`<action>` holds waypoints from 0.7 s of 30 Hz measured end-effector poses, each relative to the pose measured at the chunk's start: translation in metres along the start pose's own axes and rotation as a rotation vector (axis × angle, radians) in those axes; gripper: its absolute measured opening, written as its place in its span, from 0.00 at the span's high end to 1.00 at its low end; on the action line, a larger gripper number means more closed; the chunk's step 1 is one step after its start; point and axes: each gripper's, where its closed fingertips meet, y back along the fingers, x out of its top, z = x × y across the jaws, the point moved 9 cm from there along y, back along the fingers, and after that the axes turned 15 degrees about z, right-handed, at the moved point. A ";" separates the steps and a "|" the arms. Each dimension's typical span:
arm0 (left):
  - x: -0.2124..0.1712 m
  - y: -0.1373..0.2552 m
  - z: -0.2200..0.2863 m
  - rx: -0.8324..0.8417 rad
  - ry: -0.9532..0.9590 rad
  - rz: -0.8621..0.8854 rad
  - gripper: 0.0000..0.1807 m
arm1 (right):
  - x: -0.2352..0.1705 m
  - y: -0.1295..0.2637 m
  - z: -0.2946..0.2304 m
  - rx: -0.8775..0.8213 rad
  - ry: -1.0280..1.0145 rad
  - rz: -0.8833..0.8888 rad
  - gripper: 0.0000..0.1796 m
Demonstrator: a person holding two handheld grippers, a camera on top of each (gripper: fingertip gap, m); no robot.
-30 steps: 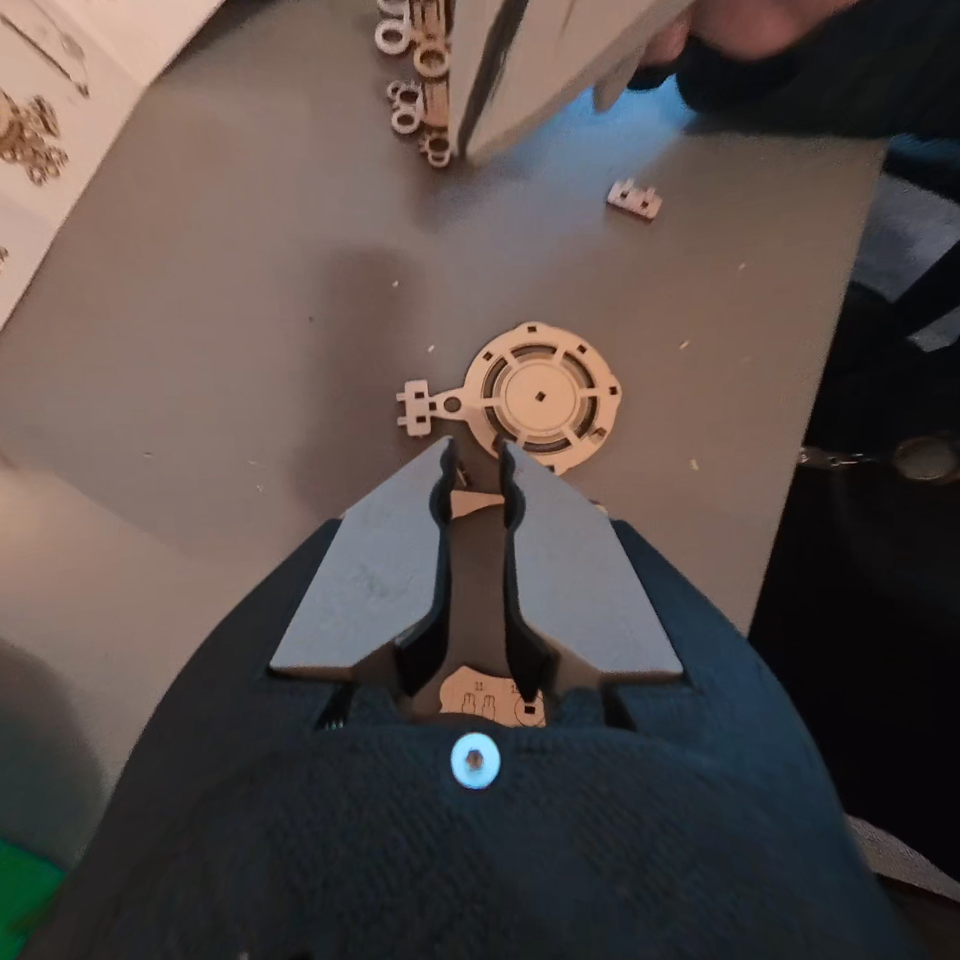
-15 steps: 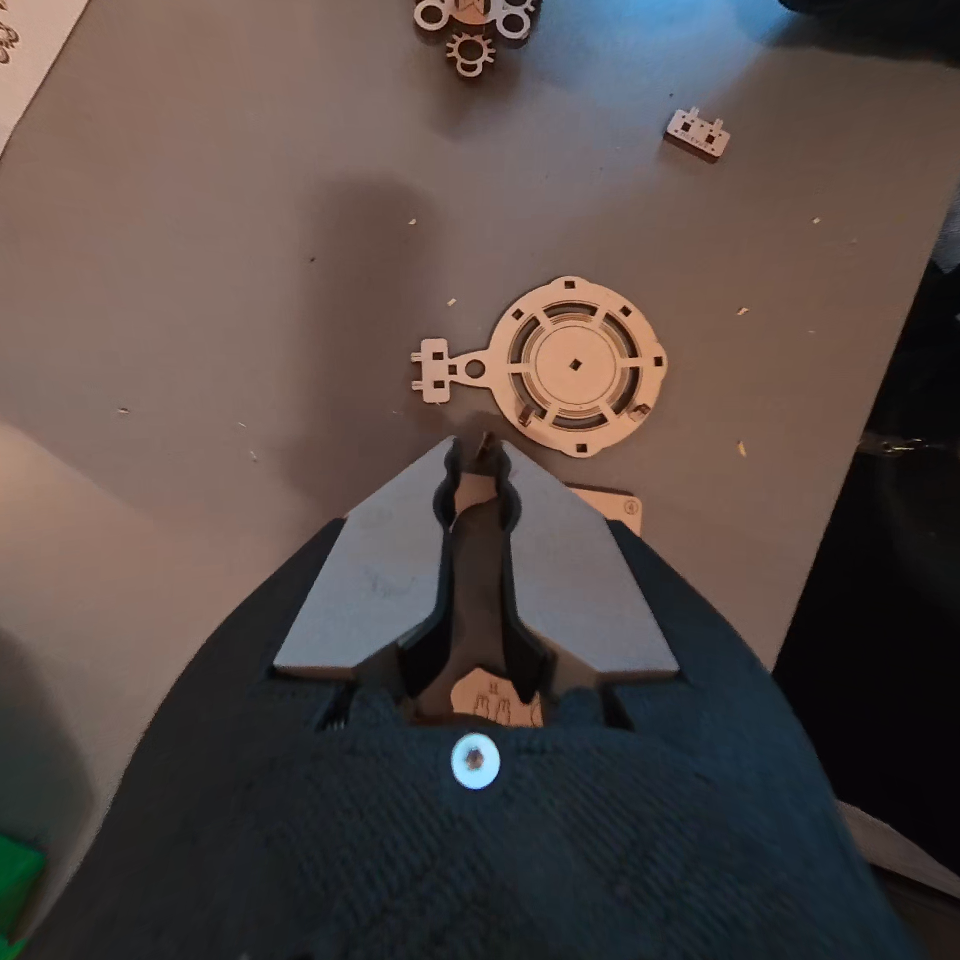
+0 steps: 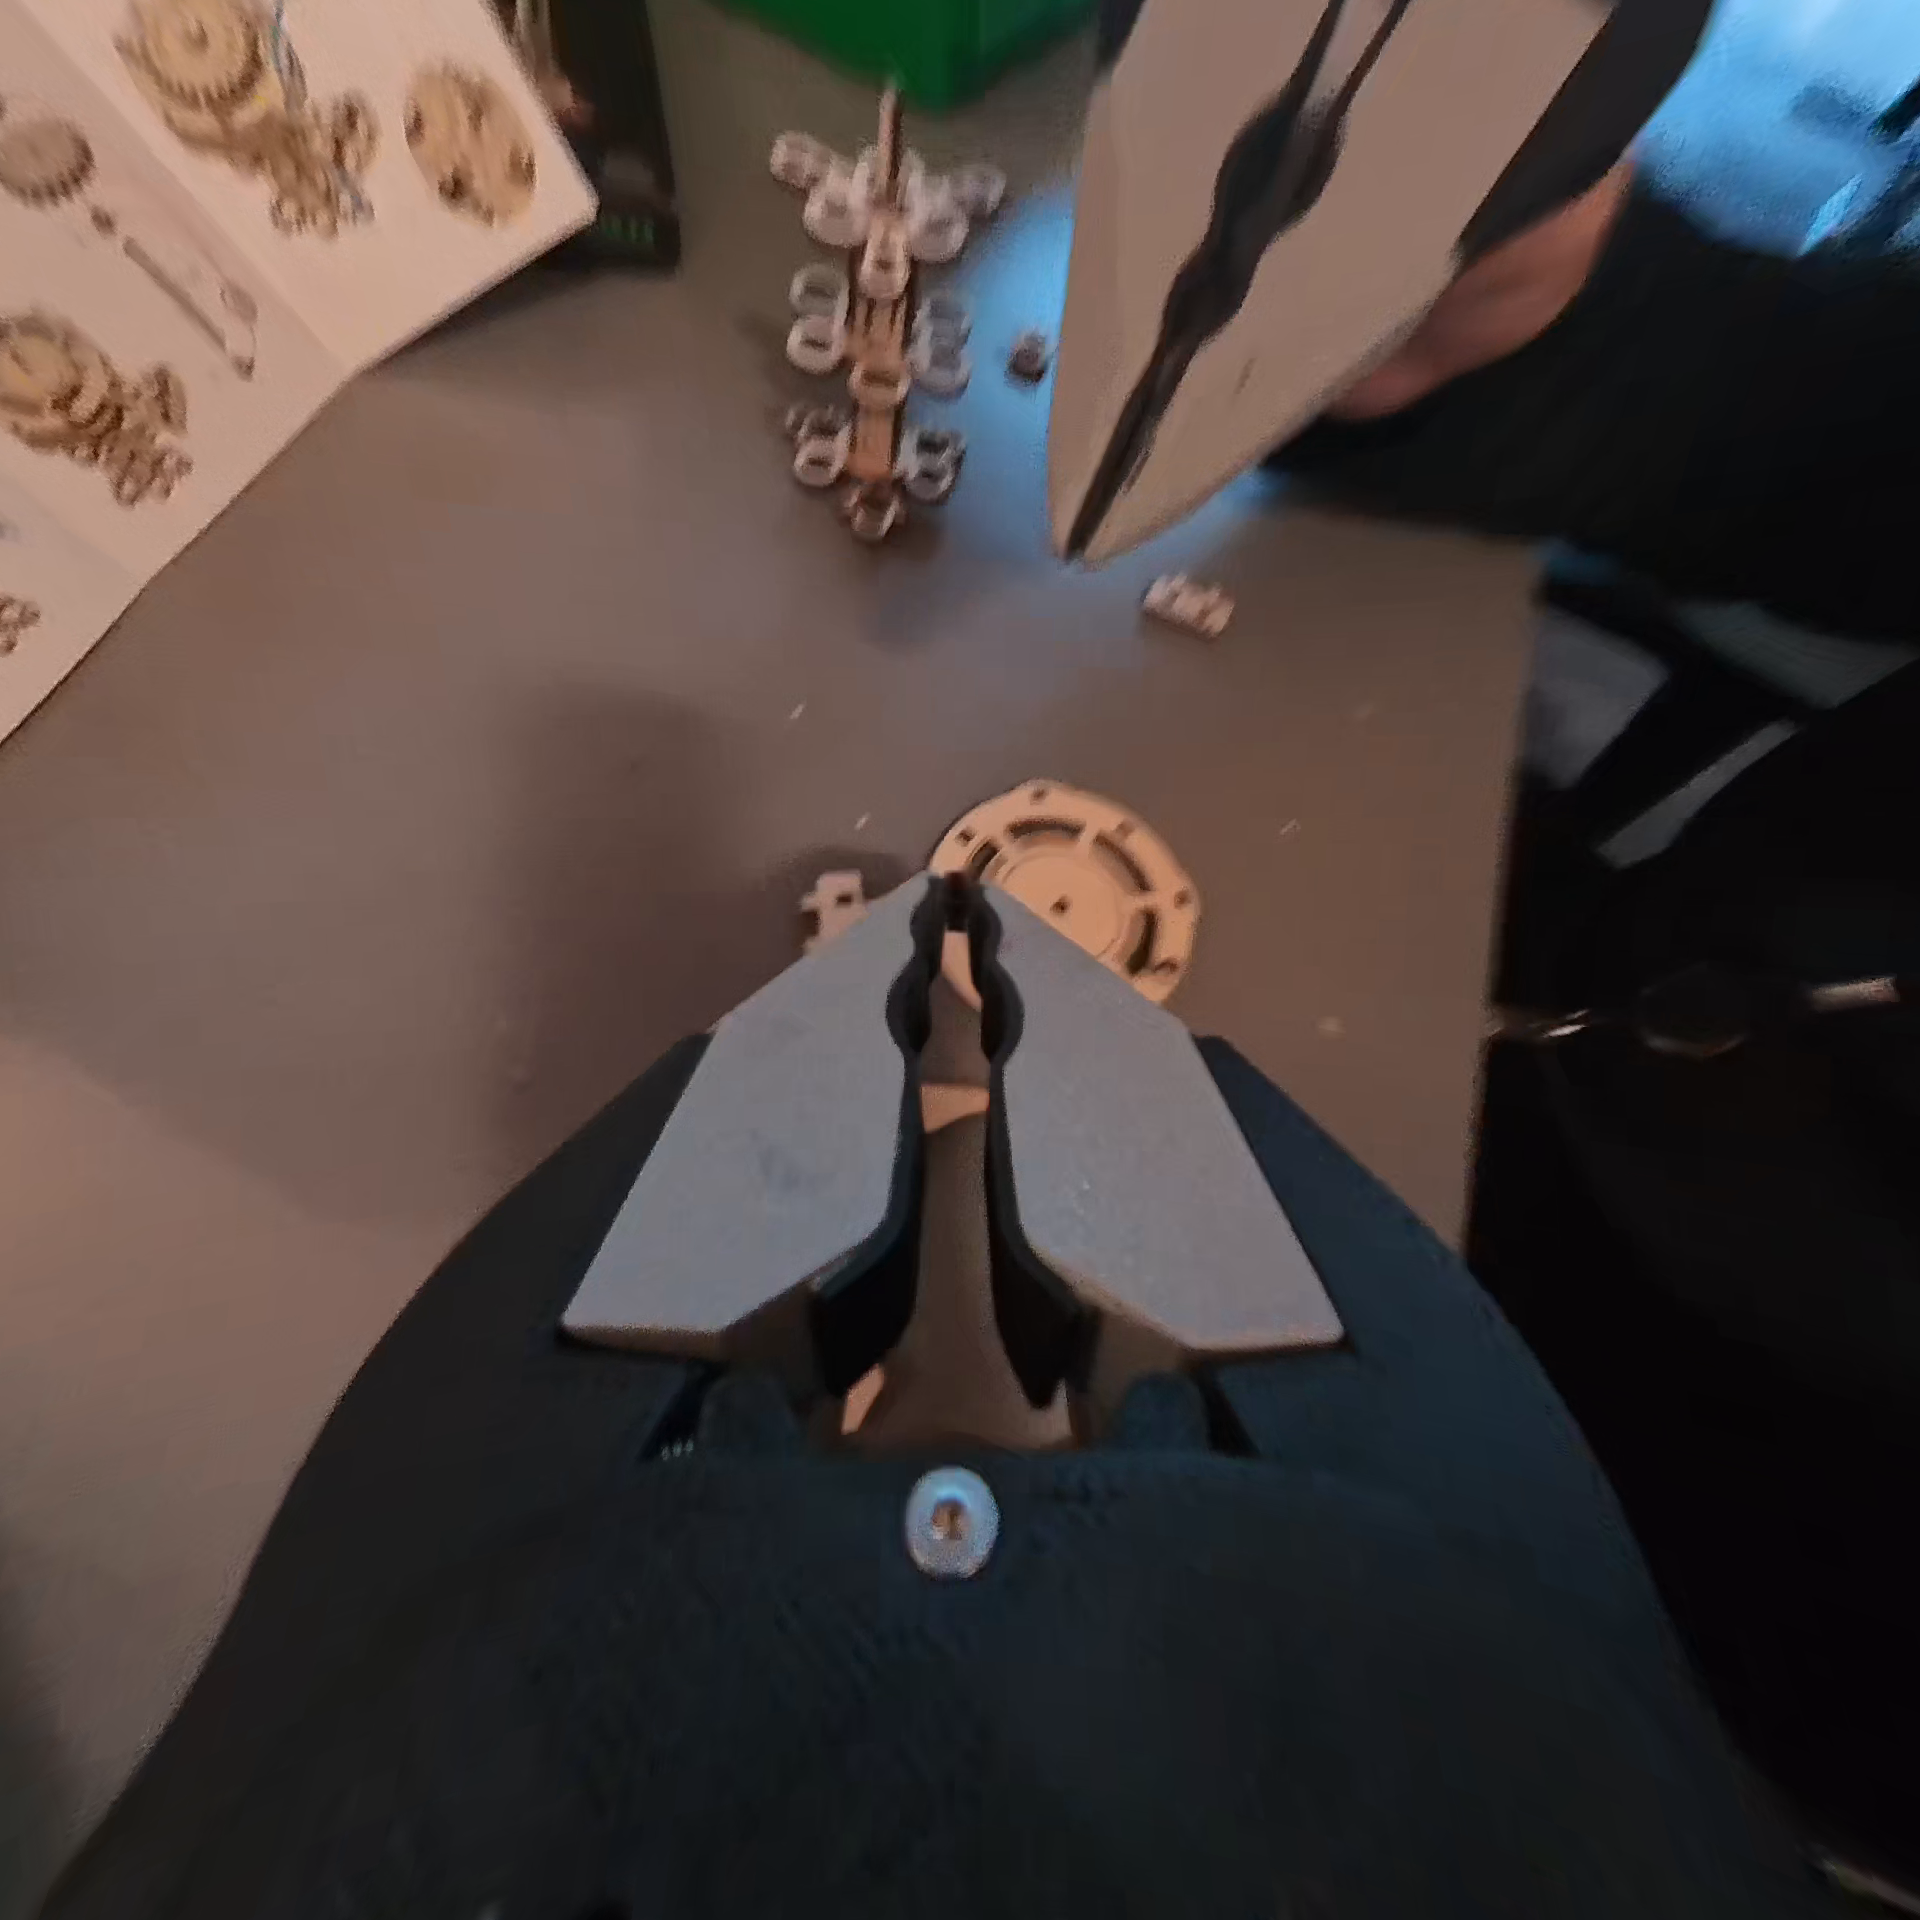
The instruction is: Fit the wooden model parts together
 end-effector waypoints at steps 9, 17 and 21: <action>0.018 0.010 0.014 -0.319 0.274 0.254 1.00 | 0.009 0.000 -0.017 0.186 0.002 0.063 1.00; 0.019 0.004 0.022 -0.530 0.452 0.259 1.00 | 0.014 0.000 -0.041 0.250 0.212 0.051 1.00; 0.015 0.004 0.023 -0.582 0.495 0.230 1.00 | 0.013 0.001 -0.044 0.235 0.285 0.028 0.99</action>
